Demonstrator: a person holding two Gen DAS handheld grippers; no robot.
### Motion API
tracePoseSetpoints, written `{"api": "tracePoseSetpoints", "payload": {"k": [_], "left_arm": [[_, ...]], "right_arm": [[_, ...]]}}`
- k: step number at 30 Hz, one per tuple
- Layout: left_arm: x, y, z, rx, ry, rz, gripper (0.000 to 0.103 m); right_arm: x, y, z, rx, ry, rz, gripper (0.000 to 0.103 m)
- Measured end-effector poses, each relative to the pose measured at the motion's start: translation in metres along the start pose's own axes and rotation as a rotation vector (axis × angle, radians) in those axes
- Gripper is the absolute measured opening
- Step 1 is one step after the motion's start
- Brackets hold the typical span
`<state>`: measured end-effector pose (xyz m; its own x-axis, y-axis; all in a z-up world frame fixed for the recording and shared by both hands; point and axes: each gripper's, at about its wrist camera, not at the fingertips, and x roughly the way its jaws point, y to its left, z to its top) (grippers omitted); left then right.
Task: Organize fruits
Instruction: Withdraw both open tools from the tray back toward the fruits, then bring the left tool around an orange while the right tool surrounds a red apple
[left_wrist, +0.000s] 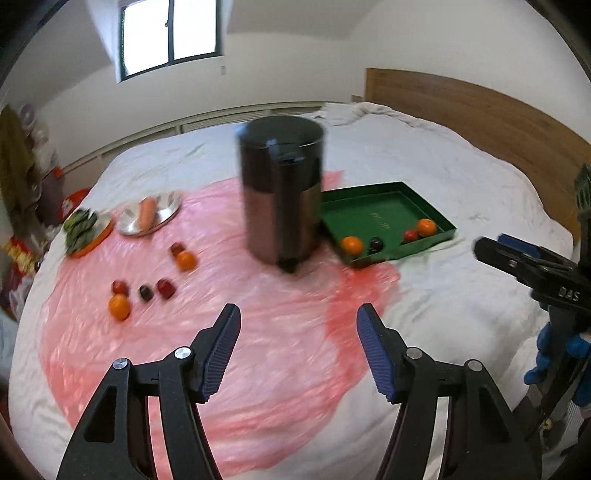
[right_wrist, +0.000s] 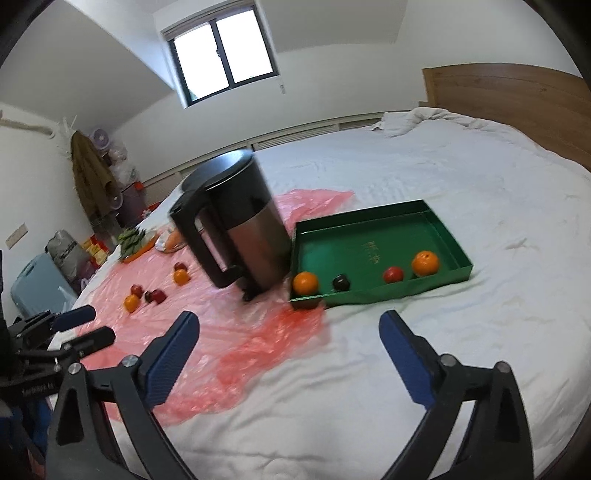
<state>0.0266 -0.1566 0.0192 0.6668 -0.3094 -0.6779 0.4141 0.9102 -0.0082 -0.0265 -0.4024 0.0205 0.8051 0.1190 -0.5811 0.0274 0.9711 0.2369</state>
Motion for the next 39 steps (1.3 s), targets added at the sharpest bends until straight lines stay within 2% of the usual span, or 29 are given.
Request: {"api": "tracePoseSetpoints", "payload": {"k": [8,11,14,20,25,30,36,39], "left_arm": [[-0.02,0.073,-0.046,-0.118,0.009,0.086,0.06],[-0.023,0.1,-0.061,-0.155,0.005,0.124,0.06],[-0.025,0.127,-0.075,-0.206,0.005,0.162,0.06],[-0.022,0.178,-0.092,-0.276,0.015,0.216,0.06],[-0.008,0.211,-0.092,-0.315,0.029,0.226,0.059],[0.015,0.234,-0.076,-0.316,0.05,0.203,0.058],[0.065,0.26,-0.048,-0.347,0.09,0.166,0.054],[0.095,0.268,-0.04,-0.356,0.125,0.149,0.047]], "right_arm": [[-0.007,0.05,-0.019,-0.066,-0.04,0.118,0.103],[0.005,0.078,-0.023,-0.111,0.03,0.179,0.103],[0.02,0.103,-0.027,-0.145,0.088,0.184,0.103],[0.052,0.144,-0.028,-0.199,0.116,0.219,0.103],[0.082,0.172,-0.025,-0.244,0.148,0.244,0.103],[0.117,0.199,-0.019,-0.304,0.192,0.272,0.103],[0.173,0.229,-0.009,-0.381,0.247,0.291,0.103],[0.203,0.238,-0.003,-0.402,0.276,0.29,0.102]]}}
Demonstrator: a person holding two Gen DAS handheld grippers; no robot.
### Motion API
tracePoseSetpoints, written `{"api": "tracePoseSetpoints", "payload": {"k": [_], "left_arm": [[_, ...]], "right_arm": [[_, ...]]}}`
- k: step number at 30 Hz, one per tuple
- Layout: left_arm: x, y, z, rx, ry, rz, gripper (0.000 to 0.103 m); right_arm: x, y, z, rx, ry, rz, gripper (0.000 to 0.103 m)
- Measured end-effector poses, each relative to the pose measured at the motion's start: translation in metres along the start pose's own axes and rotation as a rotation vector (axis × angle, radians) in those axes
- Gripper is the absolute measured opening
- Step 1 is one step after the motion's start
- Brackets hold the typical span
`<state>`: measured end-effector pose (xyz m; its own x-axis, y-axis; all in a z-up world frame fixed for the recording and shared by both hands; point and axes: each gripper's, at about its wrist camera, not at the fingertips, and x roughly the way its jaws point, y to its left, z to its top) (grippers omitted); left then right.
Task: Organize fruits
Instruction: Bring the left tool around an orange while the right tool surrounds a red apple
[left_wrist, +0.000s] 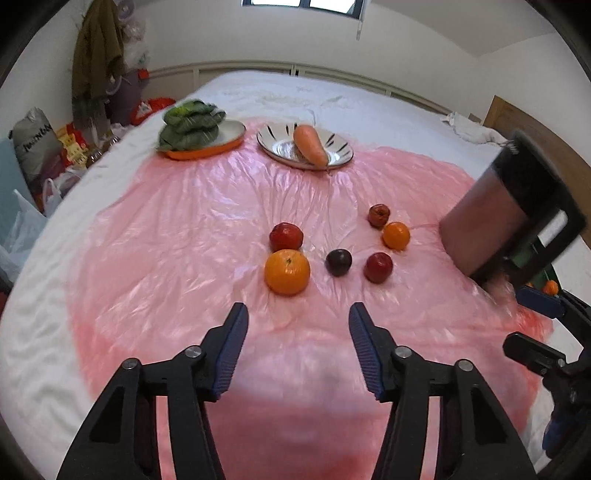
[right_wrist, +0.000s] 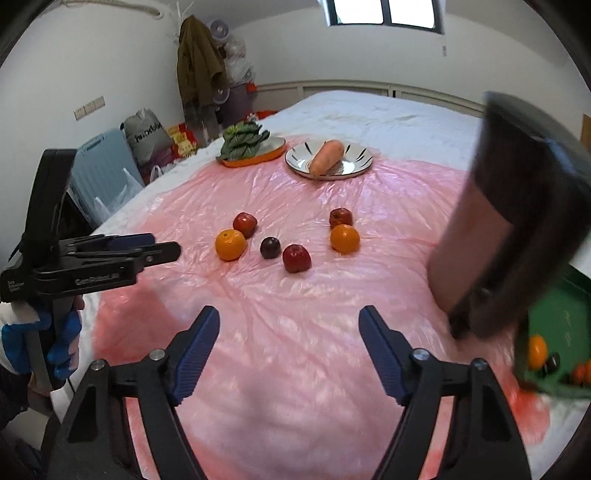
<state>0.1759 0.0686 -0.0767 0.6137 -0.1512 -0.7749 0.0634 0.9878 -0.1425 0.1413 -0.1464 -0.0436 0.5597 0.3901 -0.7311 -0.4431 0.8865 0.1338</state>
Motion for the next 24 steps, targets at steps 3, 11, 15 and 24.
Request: {"api": "tracePoseSetpoints", "payload": {"k": [3,11,15,24], "left_arm": [[0.029,-0.001,0.008,0.007,0.033,0.006,0.042],[0.072,0.0,0.02,0.027,0.065,0.04,0.037],[0.084,0.003,0.02,0.026,0.071,0.059,0.037],[0.092,0.002,0.019,0.041,0.062,0.066,0.037]], "right_arm": [[0.031,-0.006,0.014,-0.012,0.031,0.004,0.101],[0.099,-0.016,0.035,-0.022,0.102,0.046,0.087],[0.121,-0.015,0.04,-0.03,0.116,0.065,0.084],[0.15,-0.014,0.044,-0.029,0.138,0.095,0.064]]}}
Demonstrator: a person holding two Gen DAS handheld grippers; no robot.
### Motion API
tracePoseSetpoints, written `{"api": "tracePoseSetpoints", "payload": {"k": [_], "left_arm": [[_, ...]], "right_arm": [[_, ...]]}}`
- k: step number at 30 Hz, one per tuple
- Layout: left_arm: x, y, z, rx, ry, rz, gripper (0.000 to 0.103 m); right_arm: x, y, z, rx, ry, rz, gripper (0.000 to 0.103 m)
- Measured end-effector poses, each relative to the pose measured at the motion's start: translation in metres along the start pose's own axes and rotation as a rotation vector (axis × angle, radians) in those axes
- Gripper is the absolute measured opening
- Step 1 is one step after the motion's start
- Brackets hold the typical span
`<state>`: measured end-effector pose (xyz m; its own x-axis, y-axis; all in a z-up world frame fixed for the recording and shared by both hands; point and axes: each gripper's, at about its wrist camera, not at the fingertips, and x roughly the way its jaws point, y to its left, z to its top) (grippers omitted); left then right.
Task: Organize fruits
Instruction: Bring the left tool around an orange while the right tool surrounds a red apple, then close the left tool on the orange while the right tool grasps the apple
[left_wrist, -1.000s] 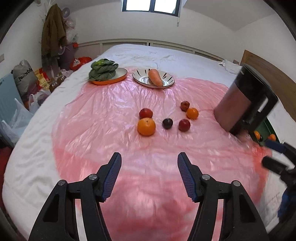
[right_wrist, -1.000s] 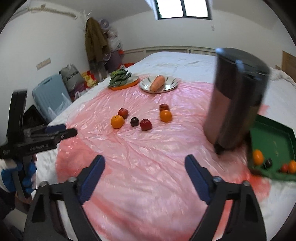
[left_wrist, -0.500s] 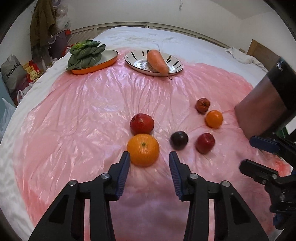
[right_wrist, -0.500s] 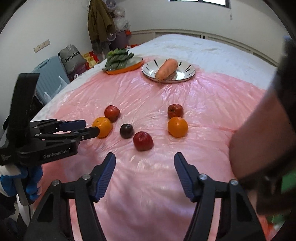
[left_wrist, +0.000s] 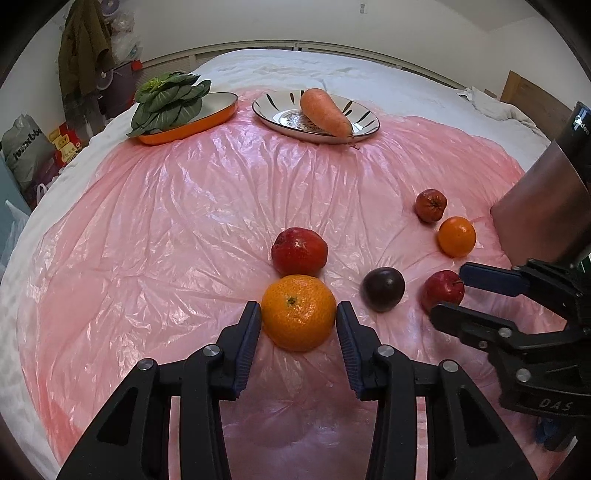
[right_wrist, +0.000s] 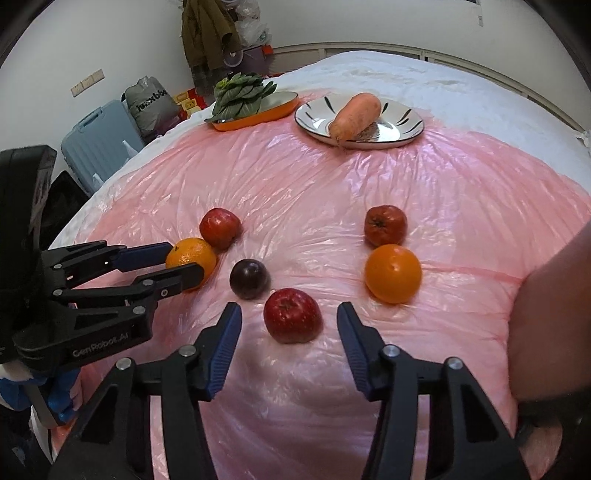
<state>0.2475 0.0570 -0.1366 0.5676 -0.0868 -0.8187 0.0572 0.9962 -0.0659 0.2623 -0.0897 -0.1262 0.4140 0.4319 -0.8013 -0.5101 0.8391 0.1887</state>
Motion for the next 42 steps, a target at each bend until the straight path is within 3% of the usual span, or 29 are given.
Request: {"api": "tracePoseSetpoints", "payload": {"k": [2,9,18,20,24,42], "left_arm": [[0.001,-0.001,0.001,0.0,-0.002,0.002,0.037],[-0.004,0.0,0.002,-0.01,-0.026,-0.015,0.037],[0.004,-0.004,0.005,0.009,-0.021,0.019,0.04],[0.007,-0.005,0.005,0.015,-0.016,0.019,0.04],[0.017,-0.008,0.003,0.022,0.005,0.032,0.04],[-0.011,0.017,-0.008,-0.076,-0.054,-0.029,0.038]], "right_arm": [[0.004,0.0,0.0,-0.006,0.009,0.005,0.055],[0.008,-0.003,0.0,0.004,0.007,0.016,0.055],[0.014,-0.005,0.0,0.007,0.013,0.028,0.052],[0.016,-0.005,-0.001,0.007,0.015,0.029,0.035],[0.018,-0.006,-0.002,0.006,0.021,0.031,0.022],[-0.001,-0.003,0.0,0.014,-0.007,0.015,0.022]]}}
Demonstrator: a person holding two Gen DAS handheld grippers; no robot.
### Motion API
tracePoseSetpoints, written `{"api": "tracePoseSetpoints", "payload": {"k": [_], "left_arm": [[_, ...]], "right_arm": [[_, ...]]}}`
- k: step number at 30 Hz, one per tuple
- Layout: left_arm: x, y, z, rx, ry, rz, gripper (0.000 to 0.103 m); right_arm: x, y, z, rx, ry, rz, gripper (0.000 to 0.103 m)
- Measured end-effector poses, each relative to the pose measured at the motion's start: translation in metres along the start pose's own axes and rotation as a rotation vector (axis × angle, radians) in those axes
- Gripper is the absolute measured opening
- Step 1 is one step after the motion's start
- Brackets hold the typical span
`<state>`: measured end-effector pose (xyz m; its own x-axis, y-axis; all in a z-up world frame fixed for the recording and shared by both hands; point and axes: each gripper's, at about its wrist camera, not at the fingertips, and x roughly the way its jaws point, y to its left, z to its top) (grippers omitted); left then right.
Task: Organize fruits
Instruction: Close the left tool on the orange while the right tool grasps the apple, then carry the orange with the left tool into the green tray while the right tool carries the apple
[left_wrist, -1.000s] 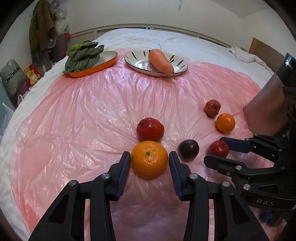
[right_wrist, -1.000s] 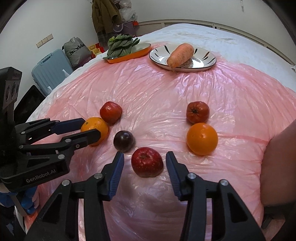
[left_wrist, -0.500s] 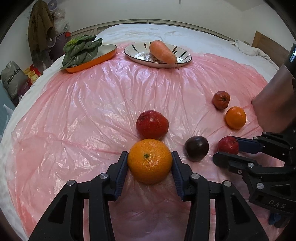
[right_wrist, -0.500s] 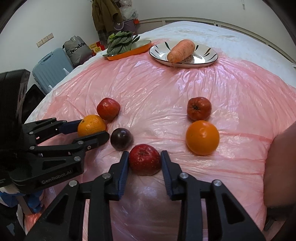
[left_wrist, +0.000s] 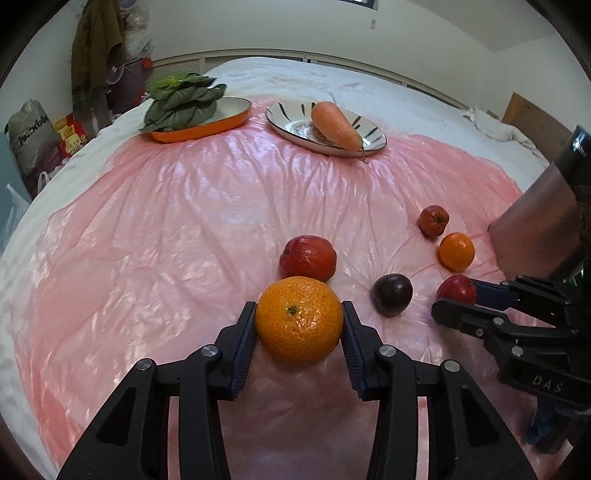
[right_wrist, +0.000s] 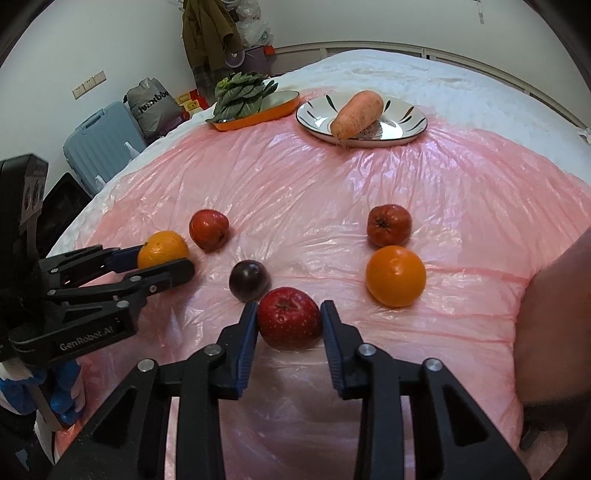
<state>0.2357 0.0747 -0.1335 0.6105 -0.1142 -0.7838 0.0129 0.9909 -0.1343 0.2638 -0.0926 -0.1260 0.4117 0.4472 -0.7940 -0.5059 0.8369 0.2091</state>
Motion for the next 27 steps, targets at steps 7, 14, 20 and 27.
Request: {"api": "tracePoseSetpoints", "payload": {"k": [7,14,20,27], "left_arm": [[-0.027,0.015,-0.004,-0.033,-0.028,0.006,0.038],[-0.063,0.022,-0.016,-0.038,-0.061,0.003,0.038],[-0.094,0.016,-0.037,-0.014,-0.07,0.011,0.038],[-0.114,-0.007,-0.061,0.023,-0.057,0.011,0.038]], "right_arm": [[-0.02,0.009,-0.001,0.0,-0.009,-0.027,0.022],[-0.056,0.016,-0.013,0.012,-0.038,-0.04,0.022],[-0.094,0.021,-0.046,0.023,-0.053,-0.051,0.022],[-0.129,0.021,-0.088,0.048,-0.054,-0.06,0.022]]}}
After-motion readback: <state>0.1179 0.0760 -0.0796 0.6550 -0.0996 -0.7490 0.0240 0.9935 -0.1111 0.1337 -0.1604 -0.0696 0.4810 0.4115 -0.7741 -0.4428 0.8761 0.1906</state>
